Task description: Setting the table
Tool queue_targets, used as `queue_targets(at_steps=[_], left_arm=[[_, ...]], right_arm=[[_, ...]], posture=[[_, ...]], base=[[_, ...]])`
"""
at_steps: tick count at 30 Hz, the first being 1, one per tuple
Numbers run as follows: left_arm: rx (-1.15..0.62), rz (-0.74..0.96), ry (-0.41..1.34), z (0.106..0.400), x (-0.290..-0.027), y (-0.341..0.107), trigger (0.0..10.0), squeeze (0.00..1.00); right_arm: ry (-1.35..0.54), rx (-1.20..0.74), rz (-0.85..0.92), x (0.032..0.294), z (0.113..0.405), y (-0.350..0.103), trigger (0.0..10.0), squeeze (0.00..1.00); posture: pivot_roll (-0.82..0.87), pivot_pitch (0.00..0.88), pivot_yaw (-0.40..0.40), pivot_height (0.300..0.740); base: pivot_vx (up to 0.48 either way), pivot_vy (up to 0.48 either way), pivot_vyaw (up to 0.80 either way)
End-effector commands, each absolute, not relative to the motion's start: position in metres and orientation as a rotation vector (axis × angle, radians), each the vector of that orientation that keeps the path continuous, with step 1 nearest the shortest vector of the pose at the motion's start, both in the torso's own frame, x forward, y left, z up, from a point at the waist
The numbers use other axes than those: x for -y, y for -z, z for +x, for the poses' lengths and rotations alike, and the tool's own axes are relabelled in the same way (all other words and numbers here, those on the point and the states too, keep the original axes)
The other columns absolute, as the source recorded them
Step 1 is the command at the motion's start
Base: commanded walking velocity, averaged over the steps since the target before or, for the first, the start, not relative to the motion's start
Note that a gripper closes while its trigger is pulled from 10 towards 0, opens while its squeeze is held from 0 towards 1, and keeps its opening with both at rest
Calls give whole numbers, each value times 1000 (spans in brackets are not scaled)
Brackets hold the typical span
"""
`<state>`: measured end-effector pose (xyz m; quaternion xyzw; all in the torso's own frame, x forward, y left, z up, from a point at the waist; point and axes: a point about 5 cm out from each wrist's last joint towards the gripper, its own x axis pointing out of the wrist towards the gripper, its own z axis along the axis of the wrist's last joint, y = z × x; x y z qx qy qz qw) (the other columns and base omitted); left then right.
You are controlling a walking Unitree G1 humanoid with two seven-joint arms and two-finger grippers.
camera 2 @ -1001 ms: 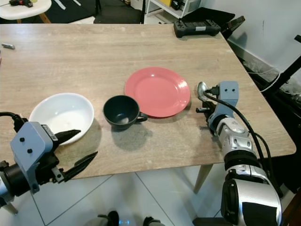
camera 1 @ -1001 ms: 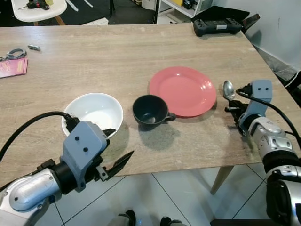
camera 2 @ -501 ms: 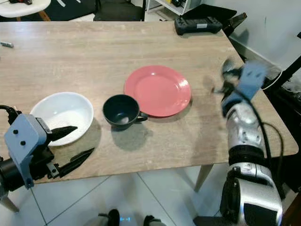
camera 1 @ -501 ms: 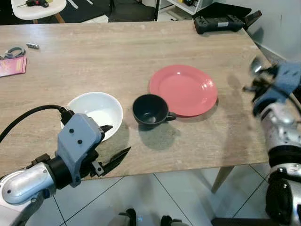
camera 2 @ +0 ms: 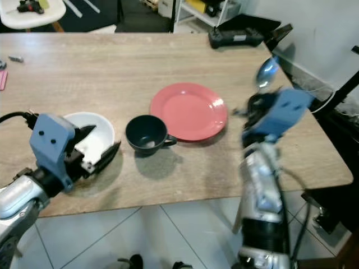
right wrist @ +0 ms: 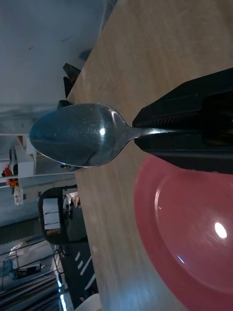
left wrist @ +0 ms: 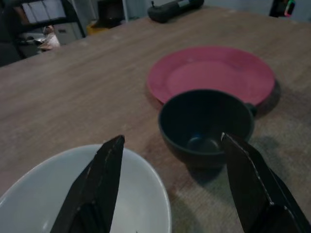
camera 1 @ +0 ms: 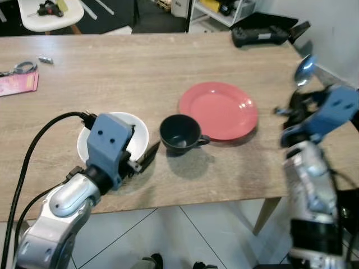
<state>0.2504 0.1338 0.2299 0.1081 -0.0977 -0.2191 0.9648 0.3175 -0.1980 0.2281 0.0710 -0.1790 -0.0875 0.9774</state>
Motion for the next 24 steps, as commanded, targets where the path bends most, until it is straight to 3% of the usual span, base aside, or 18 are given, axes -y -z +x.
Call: queue_targets(at_steps=[1,24], left_arm=[[180,220,401,253,-134,-222,10000,0],[211,231,329,265,-134,-215,10000,0]], right_arm=[[184,371,130,195,309,-230,10000,0],[162,314,89,189,300,-225,10000,0]], posture=[[34,85,54,740],[23,75,43,740]], base=[[0,0,0],[0,0,0]])
